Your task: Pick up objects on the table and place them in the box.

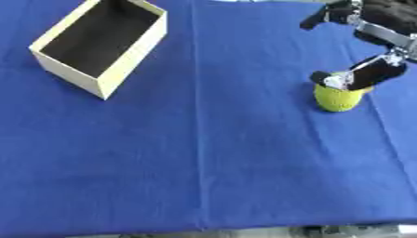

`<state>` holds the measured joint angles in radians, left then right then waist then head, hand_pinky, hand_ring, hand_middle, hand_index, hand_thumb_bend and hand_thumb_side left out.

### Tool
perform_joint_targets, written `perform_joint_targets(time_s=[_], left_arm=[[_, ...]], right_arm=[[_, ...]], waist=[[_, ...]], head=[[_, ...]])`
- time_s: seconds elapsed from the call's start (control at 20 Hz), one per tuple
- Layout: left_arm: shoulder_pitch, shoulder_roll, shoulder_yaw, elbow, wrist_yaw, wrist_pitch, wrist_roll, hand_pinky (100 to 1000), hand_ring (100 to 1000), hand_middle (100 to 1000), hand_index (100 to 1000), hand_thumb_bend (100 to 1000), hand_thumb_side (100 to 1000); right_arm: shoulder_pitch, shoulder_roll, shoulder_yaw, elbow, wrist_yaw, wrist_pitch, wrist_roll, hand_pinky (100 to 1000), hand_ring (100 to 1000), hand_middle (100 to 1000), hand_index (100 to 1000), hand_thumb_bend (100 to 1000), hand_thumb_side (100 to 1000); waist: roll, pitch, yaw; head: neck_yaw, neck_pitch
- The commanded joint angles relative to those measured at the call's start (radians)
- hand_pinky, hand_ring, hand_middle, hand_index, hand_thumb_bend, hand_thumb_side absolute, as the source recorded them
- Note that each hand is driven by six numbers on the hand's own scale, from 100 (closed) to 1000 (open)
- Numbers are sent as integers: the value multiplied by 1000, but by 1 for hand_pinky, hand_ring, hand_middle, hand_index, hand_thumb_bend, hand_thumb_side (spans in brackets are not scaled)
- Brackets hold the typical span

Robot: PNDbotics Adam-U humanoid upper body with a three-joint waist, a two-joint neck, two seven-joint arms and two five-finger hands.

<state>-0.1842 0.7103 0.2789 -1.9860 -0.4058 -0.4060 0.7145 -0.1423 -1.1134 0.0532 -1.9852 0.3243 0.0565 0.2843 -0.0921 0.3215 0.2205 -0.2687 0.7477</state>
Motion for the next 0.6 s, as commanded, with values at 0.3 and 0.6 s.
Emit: perform_joint_targets(time_s=[0.3,0.6], left_arm=[[-4,31,13,-14,1,-1,-2,784,639,661,689,465,329],[0,29,14,-14,1,-1,-1,783,639,663,688,464,328]], right_arm=[[59,-16,3,-15,-21,98,20,894,901,785,893,399,130],[94,6,-7,-15,-16,169,23,895,903,794,916,422,100]], waist=[[3,-9,-2],[7,-6,-1]], head=[[0,0],[2,-2]])
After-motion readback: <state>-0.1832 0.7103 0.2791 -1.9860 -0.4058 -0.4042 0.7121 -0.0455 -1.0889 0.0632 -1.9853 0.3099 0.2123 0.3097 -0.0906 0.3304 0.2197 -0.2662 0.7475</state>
